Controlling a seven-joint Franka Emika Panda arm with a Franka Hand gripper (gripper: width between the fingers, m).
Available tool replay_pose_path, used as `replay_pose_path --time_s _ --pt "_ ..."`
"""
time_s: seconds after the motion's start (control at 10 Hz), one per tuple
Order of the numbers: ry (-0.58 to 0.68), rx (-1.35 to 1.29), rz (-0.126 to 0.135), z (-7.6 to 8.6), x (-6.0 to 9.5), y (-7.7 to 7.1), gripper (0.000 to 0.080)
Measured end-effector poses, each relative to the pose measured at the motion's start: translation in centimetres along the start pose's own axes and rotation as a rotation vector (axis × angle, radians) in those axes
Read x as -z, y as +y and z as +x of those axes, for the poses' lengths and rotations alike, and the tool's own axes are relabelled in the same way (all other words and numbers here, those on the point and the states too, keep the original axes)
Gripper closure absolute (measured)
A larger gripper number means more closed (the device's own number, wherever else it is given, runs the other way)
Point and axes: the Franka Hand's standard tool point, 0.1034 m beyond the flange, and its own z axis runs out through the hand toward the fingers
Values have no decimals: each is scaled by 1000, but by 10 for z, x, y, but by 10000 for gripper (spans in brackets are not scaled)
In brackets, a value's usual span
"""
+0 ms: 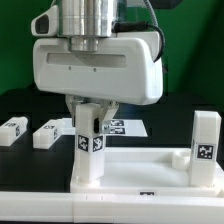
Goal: Assemble desk
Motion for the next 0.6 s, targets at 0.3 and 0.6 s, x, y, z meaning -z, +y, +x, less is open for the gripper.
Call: replay_pose_path --time_s 0.3,0.6 --pt "-5 -25 8 -1 0 -1 312" --pt "-4 260 8 -4 1 -1 161"
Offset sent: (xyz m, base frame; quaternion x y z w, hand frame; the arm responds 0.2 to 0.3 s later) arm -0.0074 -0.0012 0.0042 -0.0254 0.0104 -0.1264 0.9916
